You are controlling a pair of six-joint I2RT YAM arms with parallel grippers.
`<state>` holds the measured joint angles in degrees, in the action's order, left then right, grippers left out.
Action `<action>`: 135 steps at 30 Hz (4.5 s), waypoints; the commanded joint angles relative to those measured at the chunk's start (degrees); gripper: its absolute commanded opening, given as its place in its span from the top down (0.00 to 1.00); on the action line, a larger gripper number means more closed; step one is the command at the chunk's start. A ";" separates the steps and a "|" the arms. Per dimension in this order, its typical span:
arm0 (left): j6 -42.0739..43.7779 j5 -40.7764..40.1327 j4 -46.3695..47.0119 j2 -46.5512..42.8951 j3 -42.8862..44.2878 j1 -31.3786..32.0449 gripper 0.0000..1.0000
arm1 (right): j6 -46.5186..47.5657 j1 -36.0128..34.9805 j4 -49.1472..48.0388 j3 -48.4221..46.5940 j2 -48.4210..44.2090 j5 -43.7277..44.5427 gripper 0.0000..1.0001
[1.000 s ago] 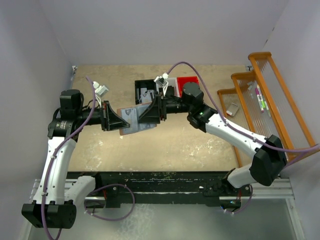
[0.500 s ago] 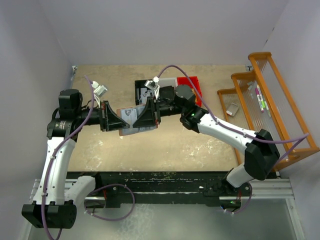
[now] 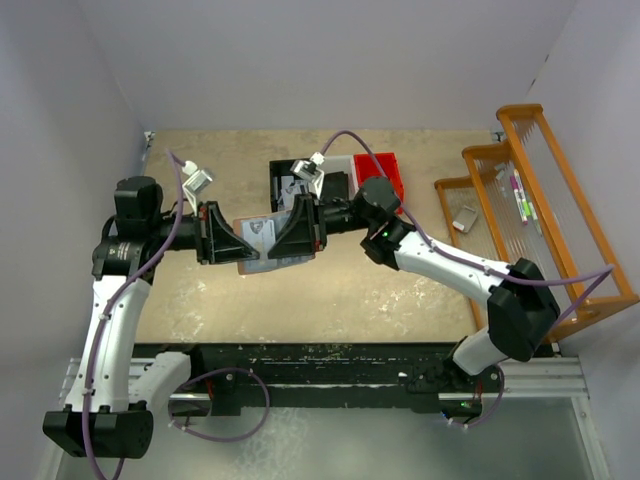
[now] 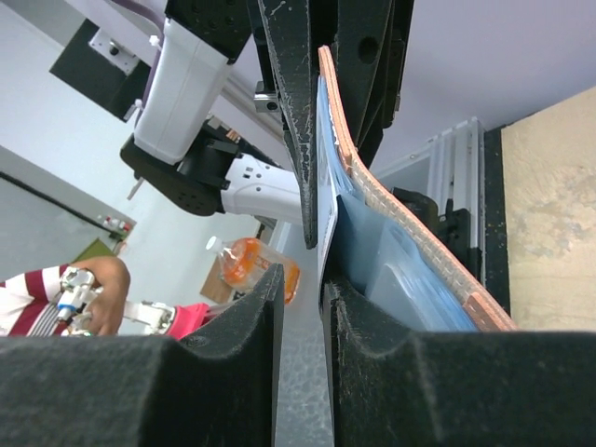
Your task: Take the credit cards out of the card holder
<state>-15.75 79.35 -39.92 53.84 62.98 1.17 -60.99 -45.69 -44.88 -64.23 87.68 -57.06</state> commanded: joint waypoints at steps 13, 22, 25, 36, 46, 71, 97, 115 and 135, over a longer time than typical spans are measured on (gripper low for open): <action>-1.64 5.02 3.84 -1.79 2.62 0.24 1.00 | -6.09 3.18 -6.42 0.15 -3.61 7.48 1.00; -1.89 4.94 3.90 -1.78 2.69 0.24 0.96 | -0.13 3.23 1.29 0.33 -6.82 9.90 1.00; -2.22 5.02 3.88 -1.74 2.77 0.24 0.79 | 1.80 3.20 3.71 0.33 -7.94 10.90 1.00; -8.56 6.25 10.33 -3.28 1.75 0.24 0.89 | 5.87 3.08 7.44 0.08 -8.06 13.53 1.00; -10.39 5.65 12.50 -3.75 1.38 0.24 1.00 | 9.33 3.20 13.89 -2.14 -9.94 11.92 1.00; 3.39 -6.51 -0.55 -1.92 6.96 0.24 1.00 | 14.36 7.12 23.80 -1.20 -15.35 8.80 1.00; -15.15 0.97 19.76 -2.42 -1.46 0.24 1.00 | -5.46 5.93 -6.37 7.47 -8.95 3.75 0.92; 20.29 -18.83 -13.06 3.20 6.47 0.30 1.00 | 26.57 20.05 46.64 -0.32 -16.24 15.44 1.00; 33.01 -40.75 -26.53 35.74 16.12 11.65 1.00 | 29.63 21.08 48.22 -23.37 17.69 30.08 1.00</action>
<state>10.66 48.31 -62.39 86.04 72.40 9.82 -32.88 -24.47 4.03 -79.96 98.74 -28.36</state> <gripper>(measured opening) 0.075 0.005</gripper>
